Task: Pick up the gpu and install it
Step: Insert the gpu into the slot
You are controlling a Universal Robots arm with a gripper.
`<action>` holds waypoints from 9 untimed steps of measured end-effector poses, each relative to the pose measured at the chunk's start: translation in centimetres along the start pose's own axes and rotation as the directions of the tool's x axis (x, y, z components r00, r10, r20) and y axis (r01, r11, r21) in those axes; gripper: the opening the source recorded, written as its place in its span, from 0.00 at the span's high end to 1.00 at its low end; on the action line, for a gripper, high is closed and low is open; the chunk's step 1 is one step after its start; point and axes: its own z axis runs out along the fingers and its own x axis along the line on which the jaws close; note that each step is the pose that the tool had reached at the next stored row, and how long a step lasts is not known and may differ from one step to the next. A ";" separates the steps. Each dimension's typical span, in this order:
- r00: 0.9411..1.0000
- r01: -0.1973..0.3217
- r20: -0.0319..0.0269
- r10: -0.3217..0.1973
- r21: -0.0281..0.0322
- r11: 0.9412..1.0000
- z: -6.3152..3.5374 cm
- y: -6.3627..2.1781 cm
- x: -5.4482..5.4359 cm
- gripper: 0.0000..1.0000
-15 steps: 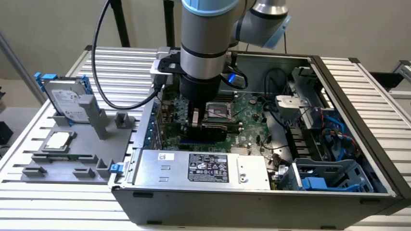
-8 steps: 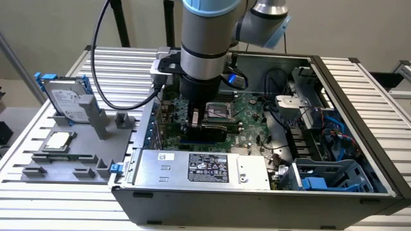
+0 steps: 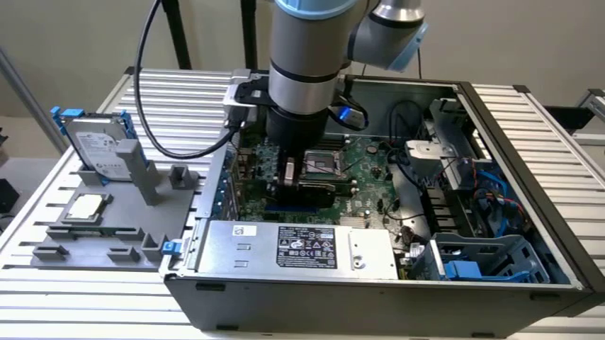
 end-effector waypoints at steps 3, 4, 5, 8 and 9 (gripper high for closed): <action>1.000 0.000 0.000 0.000 0.000 1.000 0.08 -0.05 0.0 1.00; 1.000 -0.001 0.000 0.001 0.000 1.000 0.10 -0.05 0.0 1.00; 1.000 -0.001 0.000 0.001 0.000 1.000 0.12 -0.06 0.0 1.00; 1.000 -0.002 0.000 0.002 0.000 1.000 0.26 -0.08 0.0 1.00; 1.000 -0.002 0.000 0.002 0.000 1.000 0.31 -0.08 0.0 1.00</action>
